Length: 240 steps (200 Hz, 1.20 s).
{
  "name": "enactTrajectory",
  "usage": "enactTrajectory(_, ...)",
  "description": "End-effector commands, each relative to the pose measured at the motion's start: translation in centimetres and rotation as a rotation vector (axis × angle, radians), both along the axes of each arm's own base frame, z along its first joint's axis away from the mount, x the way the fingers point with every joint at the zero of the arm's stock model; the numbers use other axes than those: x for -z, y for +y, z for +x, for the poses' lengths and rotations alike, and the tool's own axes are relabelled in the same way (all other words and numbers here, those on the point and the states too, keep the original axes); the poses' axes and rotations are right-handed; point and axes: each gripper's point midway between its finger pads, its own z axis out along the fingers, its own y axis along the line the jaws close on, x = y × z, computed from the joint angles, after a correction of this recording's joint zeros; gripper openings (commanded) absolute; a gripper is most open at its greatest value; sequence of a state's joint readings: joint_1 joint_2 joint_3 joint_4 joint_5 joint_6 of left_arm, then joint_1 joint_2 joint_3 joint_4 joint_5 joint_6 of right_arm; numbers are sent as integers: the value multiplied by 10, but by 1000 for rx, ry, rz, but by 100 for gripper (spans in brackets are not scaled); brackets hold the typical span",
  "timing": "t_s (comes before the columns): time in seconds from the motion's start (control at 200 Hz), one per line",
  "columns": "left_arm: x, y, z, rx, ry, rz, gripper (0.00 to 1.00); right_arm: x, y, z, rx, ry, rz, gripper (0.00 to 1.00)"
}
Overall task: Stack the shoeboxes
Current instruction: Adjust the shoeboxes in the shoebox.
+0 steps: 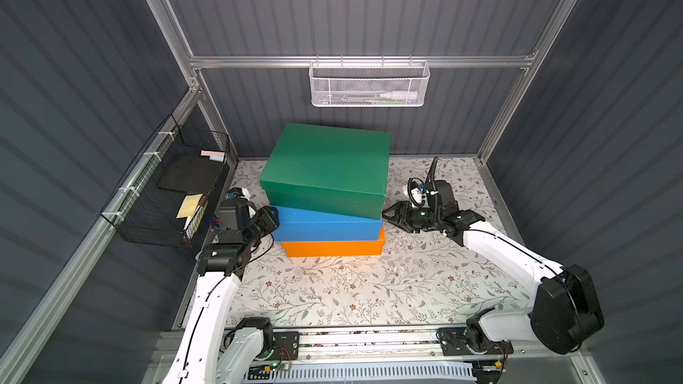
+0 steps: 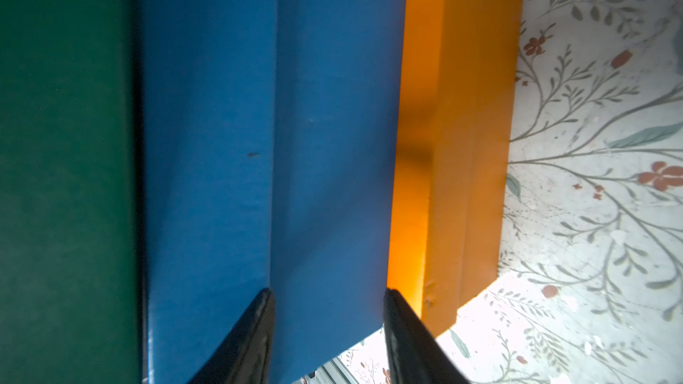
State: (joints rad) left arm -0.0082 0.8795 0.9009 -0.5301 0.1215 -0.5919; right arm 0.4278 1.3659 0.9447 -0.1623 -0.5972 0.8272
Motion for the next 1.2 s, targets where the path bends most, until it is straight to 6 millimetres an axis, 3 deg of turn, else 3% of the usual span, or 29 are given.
enactTrajectory(0.0, 24, -52, -18, 183, 115, -146, 45, -14, 21, -18, -118, -9, 49, 51)
enactTrajectory(0.365, 30, -80, -11, 207, 144, -134, 44, -12, 16, -20, -112, -3, 35, 51)
enactTrajectory(0.58, 21, -70, -23, 152, 122, -127, 44, -11, 19, -23, -125, 14, 55, 51)
enactTrajectory(0.79, 25, -67, -27, 143, 138, -117, 45, -12, 21, -30, -133, 33, 72, 51)
enactTrajectory(1.196, 33, -71, -11, 170, 153, -79, 47, -9, 17, -40, -118, 42, 62, 51)
